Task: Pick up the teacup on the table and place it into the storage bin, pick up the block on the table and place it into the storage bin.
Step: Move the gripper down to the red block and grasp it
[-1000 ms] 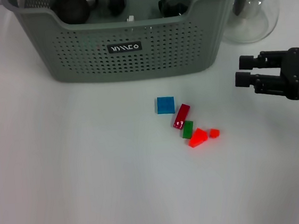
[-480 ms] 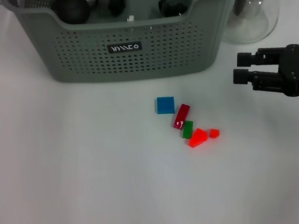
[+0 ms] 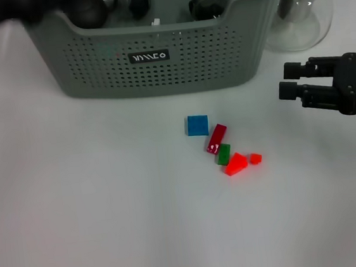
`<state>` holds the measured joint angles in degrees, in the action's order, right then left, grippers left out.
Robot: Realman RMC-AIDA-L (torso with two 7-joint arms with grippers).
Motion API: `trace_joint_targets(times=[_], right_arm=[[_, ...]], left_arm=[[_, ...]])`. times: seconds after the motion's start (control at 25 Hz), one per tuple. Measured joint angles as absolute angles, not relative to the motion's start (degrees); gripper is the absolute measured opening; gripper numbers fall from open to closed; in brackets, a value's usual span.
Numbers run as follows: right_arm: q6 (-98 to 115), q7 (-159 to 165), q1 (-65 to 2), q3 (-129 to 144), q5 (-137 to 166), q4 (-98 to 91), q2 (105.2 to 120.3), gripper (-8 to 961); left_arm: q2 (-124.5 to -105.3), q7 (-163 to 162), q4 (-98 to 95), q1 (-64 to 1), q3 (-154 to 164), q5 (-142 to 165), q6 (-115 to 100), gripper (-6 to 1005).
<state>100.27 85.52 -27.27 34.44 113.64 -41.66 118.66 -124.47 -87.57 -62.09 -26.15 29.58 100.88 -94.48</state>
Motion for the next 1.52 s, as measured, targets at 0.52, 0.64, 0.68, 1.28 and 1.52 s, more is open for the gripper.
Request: trace_joint_targets(times=[0.52,0.64,0.68,1.28,1.52], right_arm=[[100.3,85.8,-27.0,34.5,113.7,-41.6,118.57,535],[100.4,85.8,-26.8,34.6,113.7,-41.6,118.56,535],[100.5,85.8,-26.8,34.6,113.7,-41.6,118.56,535],[100.7,87.3,-26.8,34.6,113.9,-41.5,118.03,534],[100.4,87.3,-27.1,34.6,113.9,-40.9,118.04,534]], left_arm=[[-124.79,-53.5,-36.1,-20.7,22.3,114.8,-102.1,706],[-124.80,-49.3,-32.0,-21.4,22.6,119.3,-99.7,699],[-124.79,-48.0,-29.9,-22.0,22.7,121.3,-98.4,697],[-124.80,-37.2,-11.6,-29.9,25.1,120.6,-77.1,666],[-124.78,-33.3,-9.9,-31.9,25.2,118.8,-72.8,605]])
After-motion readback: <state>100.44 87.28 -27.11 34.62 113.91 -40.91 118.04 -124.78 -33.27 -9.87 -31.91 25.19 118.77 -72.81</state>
